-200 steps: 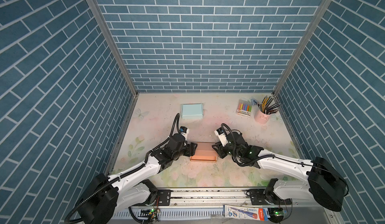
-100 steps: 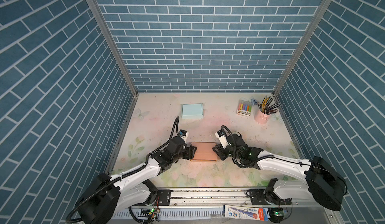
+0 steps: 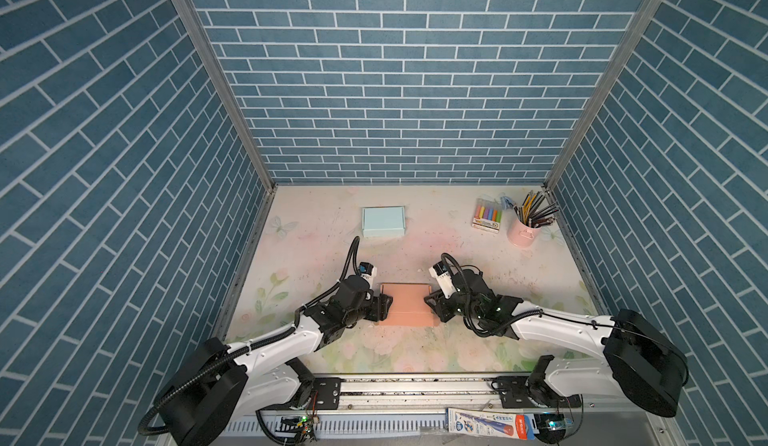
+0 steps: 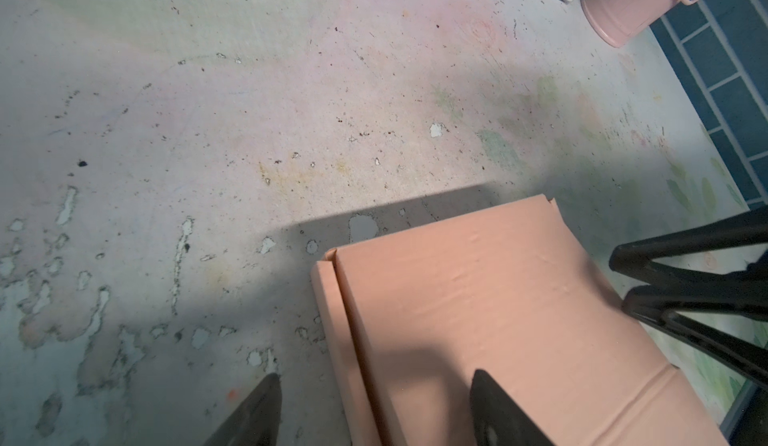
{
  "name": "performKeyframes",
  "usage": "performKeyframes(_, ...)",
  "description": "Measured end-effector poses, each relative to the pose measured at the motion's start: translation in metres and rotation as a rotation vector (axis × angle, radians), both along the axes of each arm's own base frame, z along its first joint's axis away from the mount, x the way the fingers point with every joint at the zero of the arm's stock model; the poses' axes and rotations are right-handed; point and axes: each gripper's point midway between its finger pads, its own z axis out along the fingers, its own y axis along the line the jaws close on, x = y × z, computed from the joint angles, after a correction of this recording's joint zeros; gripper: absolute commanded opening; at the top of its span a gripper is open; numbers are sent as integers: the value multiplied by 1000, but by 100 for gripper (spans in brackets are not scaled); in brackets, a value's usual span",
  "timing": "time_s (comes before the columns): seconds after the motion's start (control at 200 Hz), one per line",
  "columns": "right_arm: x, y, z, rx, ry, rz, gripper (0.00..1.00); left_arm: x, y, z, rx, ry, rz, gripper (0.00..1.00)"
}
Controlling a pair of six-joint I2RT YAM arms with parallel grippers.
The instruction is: Fold the paper box
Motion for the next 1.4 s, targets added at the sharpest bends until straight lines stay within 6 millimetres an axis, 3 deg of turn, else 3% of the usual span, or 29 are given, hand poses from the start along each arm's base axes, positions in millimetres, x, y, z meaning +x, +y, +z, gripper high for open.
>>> performKeyframes(1.4, -1, 3, -18, -86, -14, -17, 27, -8, 1, -18, 5, 23, 2, 71)
